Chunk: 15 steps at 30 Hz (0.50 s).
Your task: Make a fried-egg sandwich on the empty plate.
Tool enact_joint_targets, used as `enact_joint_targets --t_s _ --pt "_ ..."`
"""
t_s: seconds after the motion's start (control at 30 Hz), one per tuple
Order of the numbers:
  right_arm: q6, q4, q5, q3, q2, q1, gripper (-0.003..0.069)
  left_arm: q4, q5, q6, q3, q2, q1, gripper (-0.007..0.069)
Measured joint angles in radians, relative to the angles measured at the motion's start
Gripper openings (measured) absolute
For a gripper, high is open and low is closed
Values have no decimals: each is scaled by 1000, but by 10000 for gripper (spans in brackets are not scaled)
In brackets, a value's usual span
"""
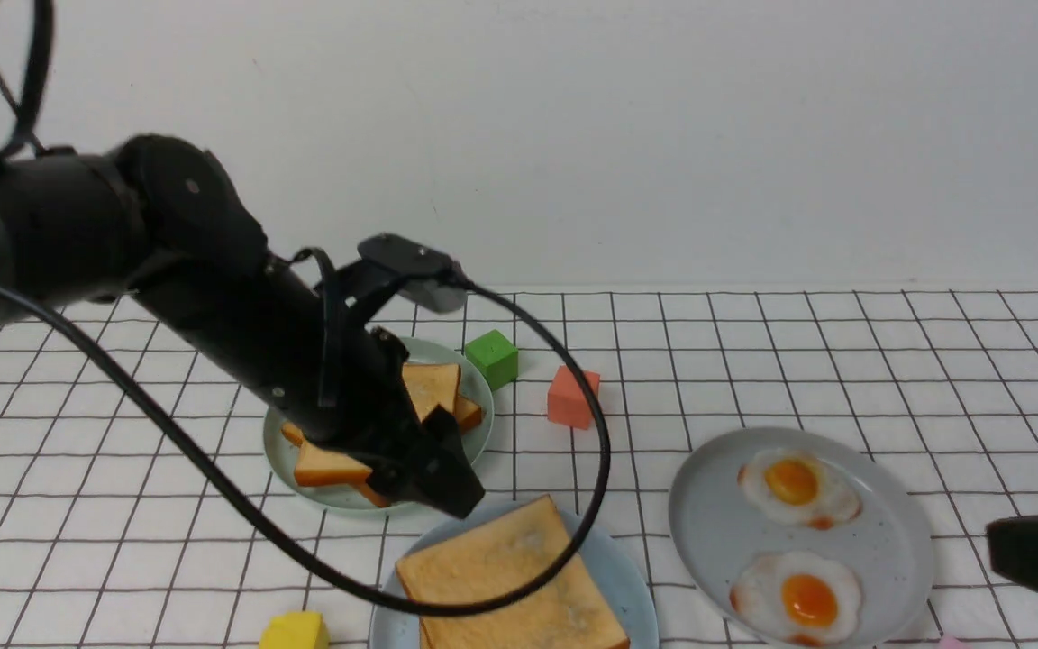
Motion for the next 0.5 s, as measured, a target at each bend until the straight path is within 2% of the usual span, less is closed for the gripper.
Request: enact_joint_targets --t_s 0.1,0.13,0.17,0.27,0.33,0.37,0.4,0.43,0.5 --pt "1 -3 -157 139 -169 0 -10 15 83 -130 -23 -99 1 551" --pt "1 -3 -167 139 -179 0 -10 17 89 -140 -24 -116 1 541" --pt "1 -11 -237 212 -244 0 -10 31 137 -221 -25 -177 1 503" --pt "-7 -25 -399 326 -339 0 -9 47 208 -362 -25 -298 1 404" --pt "-9 -25 -492 389 -374 0 -7 51 233 -435 -16 -374 1 326" --pt "-10 -25 -578 451 -397 0 -6 52 248 -498 5 -461 1 228" --pt "-10 -25 -597 457 -400 0 -6 52 250 -505 9 -471 1 217" --pt "-10 -25 -651 497 -409 0 -6 58 255 -550 35 -540 1 128" --pt "-10 -25 -692 539 -412 0 -6 63 256 -607 79 -632 1 43"
